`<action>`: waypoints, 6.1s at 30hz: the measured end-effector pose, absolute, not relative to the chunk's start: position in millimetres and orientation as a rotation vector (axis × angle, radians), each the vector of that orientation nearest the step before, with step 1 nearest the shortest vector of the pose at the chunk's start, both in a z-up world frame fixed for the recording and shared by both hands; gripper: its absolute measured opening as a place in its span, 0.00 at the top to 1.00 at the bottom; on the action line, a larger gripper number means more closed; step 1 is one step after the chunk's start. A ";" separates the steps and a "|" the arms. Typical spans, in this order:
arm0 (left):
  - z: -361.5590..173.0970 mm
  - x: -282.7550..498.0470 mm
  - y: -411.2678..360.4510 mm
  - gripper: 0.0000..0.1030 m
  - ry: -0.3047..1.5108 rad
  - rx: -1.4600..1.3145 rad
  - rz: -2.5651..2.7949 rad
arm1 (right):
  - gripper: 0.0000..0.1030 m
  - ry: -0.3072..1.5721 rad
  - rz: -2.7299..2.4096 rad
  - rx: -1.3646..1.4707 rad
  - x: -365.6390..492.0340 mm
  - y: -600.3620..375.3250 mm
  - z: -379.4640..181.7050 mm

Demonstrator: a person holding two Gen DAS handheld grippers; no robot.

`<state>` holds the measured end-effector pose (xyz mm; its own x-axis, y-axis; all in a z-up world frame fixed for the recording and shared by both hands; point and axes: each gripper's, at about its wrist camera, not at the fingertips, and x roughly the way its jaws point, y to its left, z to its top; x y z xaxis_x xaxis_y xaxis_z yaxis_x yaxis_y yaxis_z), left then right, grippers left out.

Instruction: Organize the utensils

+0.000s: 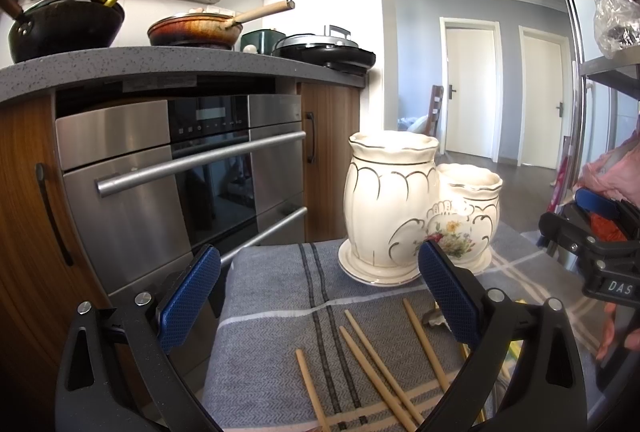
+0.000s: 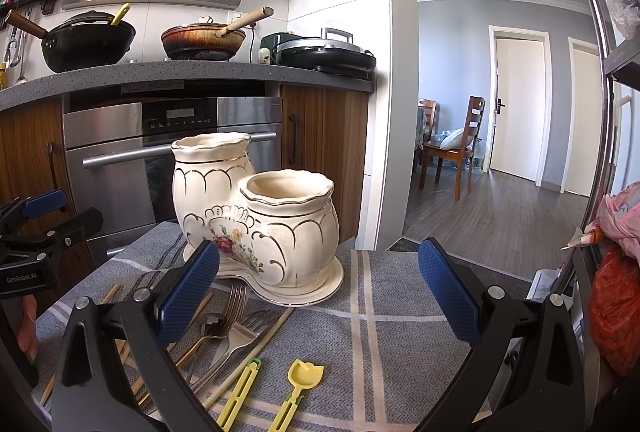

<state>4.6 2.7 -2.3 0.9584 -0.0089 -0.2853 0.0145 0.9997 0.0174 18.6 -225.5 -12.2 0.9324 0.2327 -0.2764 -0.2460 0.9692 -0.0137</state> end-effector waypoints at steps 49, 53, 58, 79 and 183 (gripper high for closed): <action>-52.4 1.7 7.1 0.42 0.944 0.111 -0.038 | 0.09 0.703 0.355 -0.113 16.3 -230.8 -41.0; -57.8 3.1 2.8 0.55 0.968 0.128 -0.050 | 0.15 0.723 0.367 -0.121 18.5 -228.0 -45.8; -58.9 5.2 3.7 0.67 0.958 0.106 -0.057 | 0.15 0.730 0.377 -0.121 19.3 -224.8 -48.6; -52.4 3.1 16.9 0.95 0.919 0.043 -0.101 | 0.74 0.910 0.434 -0.045 62.9 -177.4 -60.6; 63.7 131.6 -30.3 0.95 0.306 -0.032 -0.139 | 0.98 0.405 0.377 0.095 134.4 -233.9 19.7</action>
<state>131.6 -30.3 63.7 0.9441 -0.1409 -0.2979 0.1312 0.9900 -0.0524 134.4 -233.9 19.7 0.8510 0.3762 -0.3665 -0.3387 0.9264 0.1647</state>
